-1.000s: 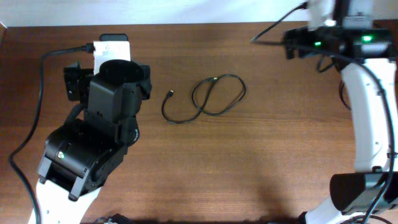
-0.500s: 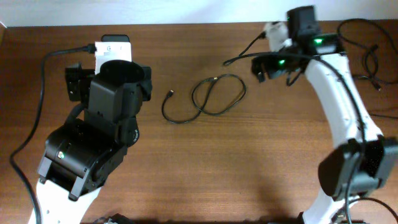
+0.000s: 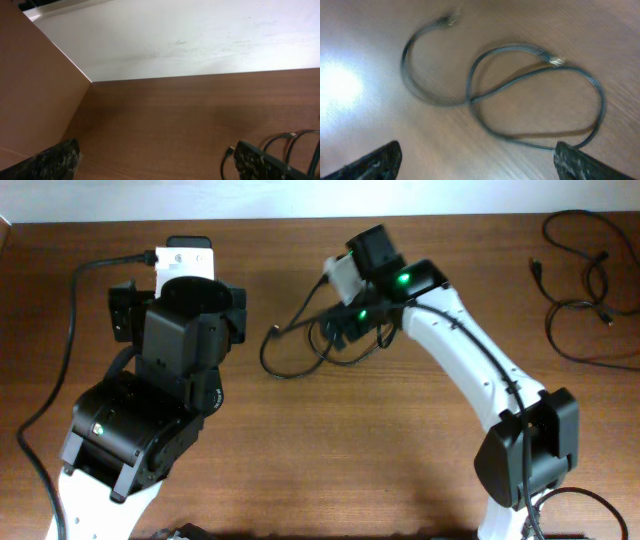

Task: Untangle cables
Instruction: 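Move the right gripper back to the last black cable in the center, then grasp the last black cable with the right gripper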

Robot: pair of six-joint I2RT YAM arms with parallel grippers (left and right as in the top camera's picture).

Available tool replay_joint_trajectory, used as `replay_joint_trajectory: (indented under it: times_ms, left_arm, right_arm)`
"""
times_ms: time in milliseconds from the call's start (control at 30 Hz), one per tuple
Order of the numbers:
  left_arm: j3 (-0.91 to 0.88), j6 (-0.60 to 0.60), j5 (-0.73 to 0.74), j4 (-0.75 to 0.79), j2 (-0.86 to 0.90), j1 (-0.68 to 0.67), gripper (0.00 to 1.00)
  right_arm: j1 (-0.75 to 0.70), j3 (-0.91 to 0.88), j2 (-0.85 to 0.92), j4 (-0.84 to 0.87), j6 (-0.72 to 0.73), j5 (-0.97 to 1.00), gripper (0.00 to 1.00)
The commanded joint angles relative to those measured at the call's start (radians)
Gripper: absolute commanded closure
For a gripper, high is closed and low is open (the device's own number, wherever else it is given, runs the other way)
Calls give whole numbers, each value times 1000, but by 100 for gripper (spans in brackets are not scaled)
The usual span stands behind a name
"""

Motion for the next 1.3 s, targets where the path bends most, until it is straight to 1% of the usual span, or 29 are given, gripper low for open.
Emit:
replay_joint_trajectory:
  times_ms: [0, 33, 67, 133, 200, 267, 333, 367, 467, 600, 767, 933, 1067, 1267]
  left_arm:
    - [7, 13, 11, -2, 3, 5, 1]
    - [7, 13, 11, -2, 2, 5, 1]
    - [7, 13, 11, -1, 2, 5, 1]
    - [7, 13, 11, -1, 2, 5, 1]
    - [7, 13, 11, -2, 3, 5, 1]
    - [7, 13, 11, -2, 3, 5, 1]
    - [7, 12, 11, -1, 3, 5, 1]
    - [7, 12, 11, -2, 3, 5, 1]
    - [7, 13, 10, 0, 3, 5, 1]
    - [7, 12, 10, 16, 3, 5, 1]
    - [7, 13, 10, 20, 20, 5, 1]
    - [7, 13, 10, 20, 56, 5, 1]
    - [7, 13, 10, 20, 85, 5, 1]
    - [8, 13, 6, 34, 75, 1, 1]
  right_arm:
    - [35, -9, 39, -96, -502, -1, 20]
    - [34, -9, 50, -108, -591, 2, 27]
    - [26, -9, 61, -100, -645, 3, 32]
    - [8, -9, 66, -73, -706, 4, 32]
    - [-8, -9, 66, -39, -788, -43, 32]
    - [-14, -9, 76, -37, -877, -85, 24]
    - [-18, -9, 97, -34, -920, -84, 22]
    - [-26, -9, 108, -26, -921, -86, 21]
    - [-71, -9, 163, 17, -921, -156, 12]
    - [-103, -9, 254, 39, -912, -253, 9]
    - [-60, -9, 320, 29, -909, -285, 9]
    - [18, -9, 335, 21, -909, -277, 10]
    - [40, -9, 335, 21, -890, -277, 10]
    - [41, -9, 335, 18, -885, -257, 10]
